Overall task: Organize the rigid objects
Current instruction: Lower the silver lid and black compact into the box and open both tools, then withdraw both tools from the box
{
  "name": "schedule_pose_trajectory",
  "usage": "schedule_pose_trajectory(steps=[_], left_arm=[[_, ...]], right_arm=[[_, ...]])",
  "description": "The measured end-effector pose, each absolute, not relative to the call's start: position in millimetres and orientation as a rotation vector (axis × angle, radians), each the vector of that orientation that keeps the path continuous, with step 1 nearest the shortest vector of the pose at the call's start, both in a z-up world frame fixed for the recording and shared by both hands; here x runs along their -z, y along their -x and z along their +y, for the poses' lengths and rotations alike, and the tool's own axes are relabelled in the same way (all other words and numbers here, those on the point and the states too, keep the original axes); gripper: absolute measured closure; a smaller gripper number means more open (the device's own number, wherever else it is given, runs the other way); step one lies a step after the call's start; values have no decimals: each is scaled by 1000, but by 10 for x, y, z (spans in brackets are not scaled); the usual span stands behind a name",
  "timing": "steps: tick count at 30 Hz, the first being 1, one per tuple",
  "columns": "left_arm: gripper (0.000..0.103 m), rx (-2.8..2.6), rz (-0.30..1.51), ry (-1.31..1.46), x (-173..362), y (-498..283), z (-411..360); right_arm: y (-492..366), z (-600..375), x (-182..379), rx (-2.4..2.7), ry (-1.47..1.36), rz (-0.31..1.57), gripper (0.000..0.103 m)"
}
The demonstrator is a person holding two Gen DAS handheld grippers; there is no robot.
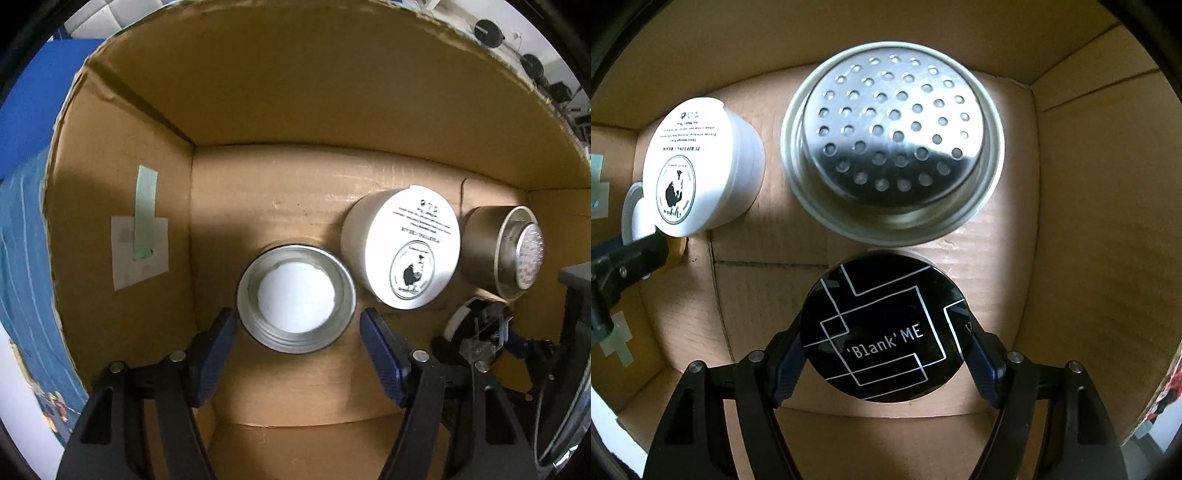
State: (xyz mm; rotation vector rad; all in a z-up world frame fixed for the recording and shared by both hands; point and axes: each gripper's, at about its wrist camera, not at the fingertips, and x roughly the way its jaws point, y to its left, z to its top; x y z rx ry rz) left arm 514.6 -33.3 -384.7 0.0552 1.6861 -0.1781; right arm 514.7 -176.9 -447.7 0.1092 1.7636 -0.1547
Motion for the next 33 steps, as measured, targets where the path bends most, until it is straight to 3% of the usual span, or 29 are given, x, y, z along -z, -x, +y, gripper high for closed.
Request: schedule_pose_trajectory(steps=[1,3,5,9,33], left_arm=[[35,181,1686,-38,3853,-5163,-272],[35,188,1675,1,3798,-5134,-209],[33,195,1646,19,3710,-5078,-160],[2,215,1594,-12,3524,-4900,-170],[2,172,1146,-66,2193,-3552,54]], right_arm=[[-5151,-1774,4467,151,-122,1764,23],[-5168,-1799,4390,153,-147,1750,10],[-5154,-1810,4333,151,-162,1736,5],[-5104,-1804,4174,150,-173,1697,0],[-3709,-1629,2331,116,-67,1267,0]])
